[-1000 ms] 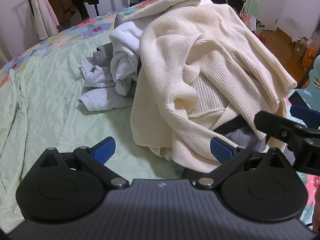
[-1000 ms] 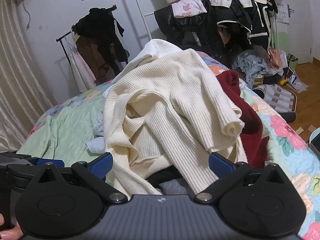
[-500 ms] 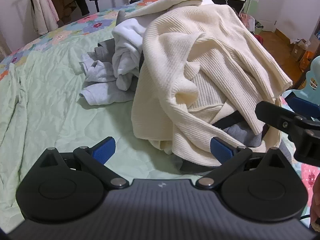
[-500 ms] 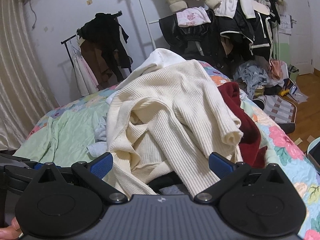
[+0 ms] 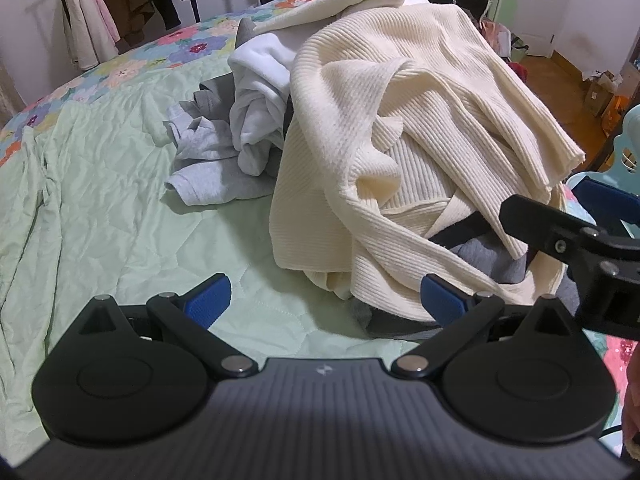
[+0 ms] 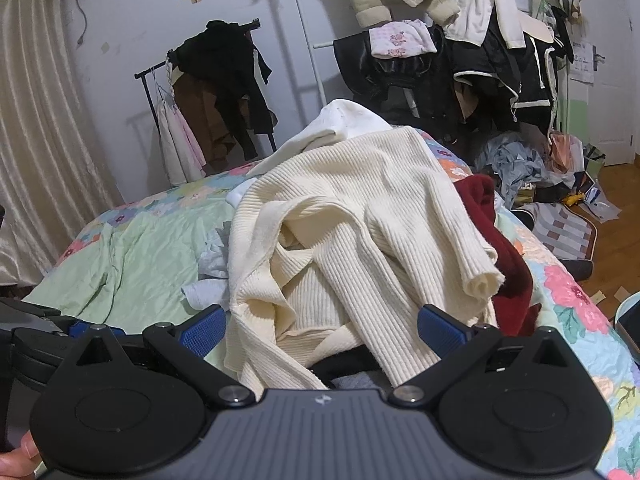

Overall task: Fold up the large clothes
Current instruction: 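Move both grippers toward the cream ribbed sweater on the clothes pile, then close the left gripper on one sweater sleeve while the right gripper grasps the other sleeve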

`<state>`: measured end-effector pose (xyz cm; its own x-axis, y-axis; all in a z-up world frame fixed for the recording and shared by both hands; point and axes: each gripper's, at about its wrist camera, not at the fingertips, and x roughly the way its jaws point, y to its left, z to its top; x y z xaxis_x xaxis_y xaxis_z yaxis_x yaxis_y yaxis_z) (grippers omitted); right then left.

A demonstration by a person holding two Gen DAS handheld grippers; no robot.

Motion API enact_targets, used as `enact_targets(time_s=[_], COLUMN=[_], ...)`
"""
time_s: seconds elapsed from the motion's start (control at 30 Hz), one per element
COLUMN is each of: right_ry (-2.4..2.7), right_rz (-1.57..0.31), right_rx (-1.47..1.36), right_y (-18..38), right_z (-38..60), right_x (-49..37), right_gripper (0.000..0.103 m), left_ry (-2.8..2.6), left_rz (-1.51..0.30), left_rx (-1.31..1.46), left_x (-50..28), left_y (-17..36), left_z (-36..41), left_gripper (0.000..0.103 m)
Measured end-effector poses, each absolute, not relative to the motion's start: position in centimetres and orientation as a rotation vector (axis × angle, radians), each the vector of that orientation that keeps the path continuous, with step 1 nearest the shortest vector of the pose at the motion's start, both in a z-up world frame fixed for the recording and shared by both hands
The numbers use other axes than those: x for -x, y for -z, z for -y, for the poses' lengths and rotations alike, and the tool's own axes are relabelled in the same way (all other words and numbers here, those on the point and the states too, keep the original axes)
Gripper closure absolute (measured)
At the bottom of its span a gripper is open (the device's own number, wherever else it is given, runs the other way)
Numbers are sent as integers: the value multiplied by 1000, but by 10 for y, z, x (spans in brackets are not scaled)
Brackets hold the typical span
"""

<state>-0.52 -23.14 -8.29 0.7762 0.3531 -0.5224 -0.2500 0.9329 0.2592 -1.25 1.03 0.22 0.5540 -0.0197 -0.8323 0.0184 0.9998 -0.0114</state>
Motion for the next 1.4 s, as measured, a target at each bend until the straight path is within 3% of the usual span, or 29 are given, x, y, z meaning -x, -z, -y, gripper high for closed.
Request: enact_targets(time_s=[0.93,1.17,1.4], right_ry=[-357,-279,-193], right_rz=[-675,-576,-541], right_rx=[-268,-174,-73], right_y=[97,84,87], right_z=[241,250,266], right_x=[-4,-30,-67], right_gripper=[1,1,3], left_ry=[23,86,116], left_rz=[-1044,-988,-961], left_rx=[-3,-113,79], left_x=[7,-48,-97], left_y=[17,20,37], left_z=[-7,1,-9], left_gripper=[0,0,0])
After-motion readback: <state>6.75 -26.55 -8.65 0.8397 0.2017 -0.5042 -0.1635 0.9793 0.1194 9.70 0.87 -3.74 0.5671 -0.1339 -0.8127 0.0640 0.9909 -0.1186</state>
